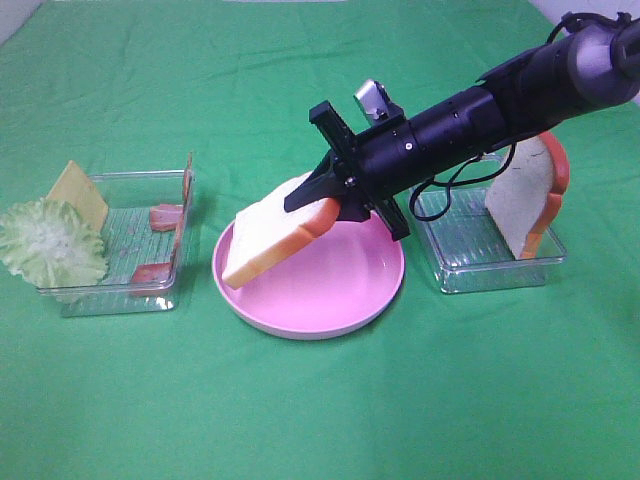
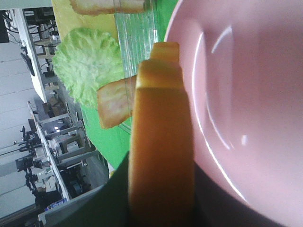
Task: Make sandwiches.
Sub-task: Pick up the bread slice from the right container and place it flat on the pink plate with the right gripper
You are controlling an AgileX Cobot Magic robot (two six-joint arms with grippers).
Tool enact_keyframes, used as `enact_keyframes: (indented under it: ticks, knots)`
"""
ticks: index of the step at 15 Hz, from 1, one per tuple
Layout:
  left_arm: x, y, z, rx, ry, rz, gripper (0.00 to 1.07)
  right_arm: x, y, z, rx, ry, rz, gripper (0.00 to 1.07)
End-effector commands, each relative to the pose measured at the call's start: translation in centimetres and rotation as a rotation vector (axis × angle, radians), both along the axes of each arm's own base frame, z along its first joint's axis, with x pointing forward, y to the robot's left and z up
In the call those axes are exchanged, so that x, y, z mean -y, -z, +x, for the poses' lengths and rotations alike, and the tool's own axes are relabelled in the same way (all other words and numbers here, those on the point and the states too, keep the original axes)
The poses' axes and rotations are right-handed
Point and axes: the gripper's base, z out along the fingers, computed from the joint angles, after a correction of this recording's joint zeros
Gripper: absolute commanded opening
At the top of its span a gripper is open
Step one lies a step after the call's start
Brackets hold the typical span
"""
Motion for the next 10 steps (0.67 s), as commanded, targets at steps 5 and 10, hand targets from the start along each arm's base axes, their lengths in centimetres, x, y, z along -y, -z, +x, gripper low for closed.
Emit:
enact_keyframes:
  ticks: [5, 10]
  knots:
    - [0.05, 0.00, -0.23, 0.028, 0.001, -0.006, 0.72, 0.15, 1.48, 0.43, 0.037, 0.032, -0.055, 0.51]
    - [0.05, 0.00, -0.23, 0.028, 0.001, -0.006, 0.72, 0.31, 0.61, 0.41, 0.108, -0.082, -0.109, 0.75]
